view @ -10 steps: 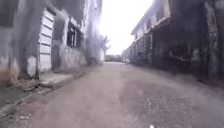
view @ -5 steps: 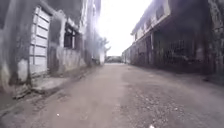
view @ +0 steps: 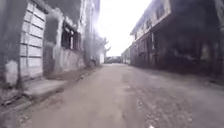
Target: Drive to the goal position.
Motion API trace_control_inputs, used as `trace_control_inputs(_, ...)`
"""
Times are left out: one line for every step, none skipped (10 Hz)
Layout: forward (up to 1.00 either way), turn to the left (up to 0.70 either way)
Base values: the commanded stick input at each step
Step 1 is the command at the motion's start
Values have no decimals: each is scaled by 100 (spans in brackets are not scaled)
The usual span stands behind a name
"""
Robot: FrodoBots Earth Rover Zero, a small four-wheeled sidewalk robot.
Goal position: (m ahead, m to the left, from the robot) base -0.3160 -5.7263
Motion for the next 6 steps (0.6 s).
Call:
trace_control_inputs(50,-50)
trace_control_inputs(50,-29)
trace_control_inputs(50,0)
trace_control_inputs(50,0)
trace_control_inputs(50,0)
trace_control_inputs(50,0)
